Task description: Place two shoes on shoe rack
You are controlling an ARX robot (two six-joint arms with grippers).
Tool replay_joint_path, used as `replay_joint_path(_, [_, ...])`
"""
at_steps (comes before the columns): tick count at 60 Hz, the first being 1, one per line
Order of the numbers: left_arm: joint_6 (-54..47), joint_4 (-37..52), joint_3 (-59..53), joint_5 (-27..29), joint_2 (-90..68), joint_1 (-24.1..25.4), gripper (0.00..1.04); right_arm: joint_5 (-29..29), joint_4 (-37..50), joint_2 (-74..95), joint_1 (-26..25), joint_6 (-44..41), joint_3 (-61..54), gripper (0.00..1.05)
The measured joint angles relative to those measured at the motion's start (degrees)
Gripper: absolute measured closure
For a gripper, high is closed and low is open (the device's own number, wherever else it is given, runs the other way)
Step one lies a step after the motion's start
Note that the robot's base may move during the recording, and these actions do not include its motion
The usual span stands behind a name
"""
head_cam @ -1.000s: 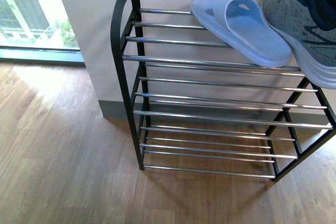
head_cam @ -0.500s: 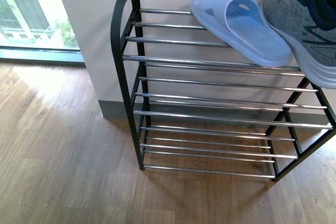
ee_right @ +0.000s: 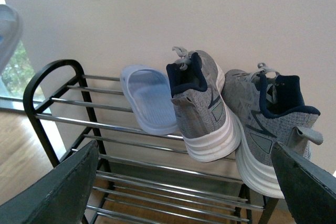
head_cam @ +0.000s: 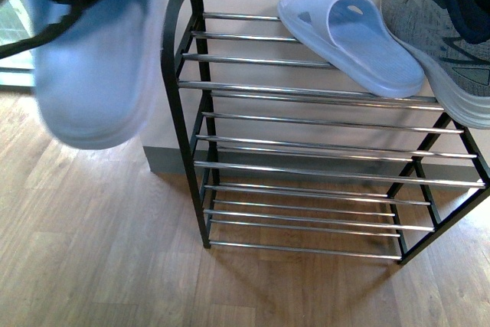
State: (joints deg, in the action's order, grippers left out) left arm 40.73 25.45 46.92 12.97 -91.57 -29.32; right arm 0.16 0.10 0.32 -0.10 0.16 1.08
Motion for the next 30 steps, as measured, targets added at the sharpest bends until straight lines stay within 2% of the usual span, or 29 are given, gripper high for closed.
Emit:
replay_joint_path(13, [5.95, -0.74, 11.28, -6.45, -13.35, -1.03, 1.03, -0.02, 0.0, 0.0, 0.0, 0.0, 0.0, 0.09])
replay_joint_path(30, [6.32, -5.68, 24.37, -9.55, -24.28, -1.4, 1.03, -0.02, 0.0, 0.0, 0.0, 0.0, 0.0, 0.09])
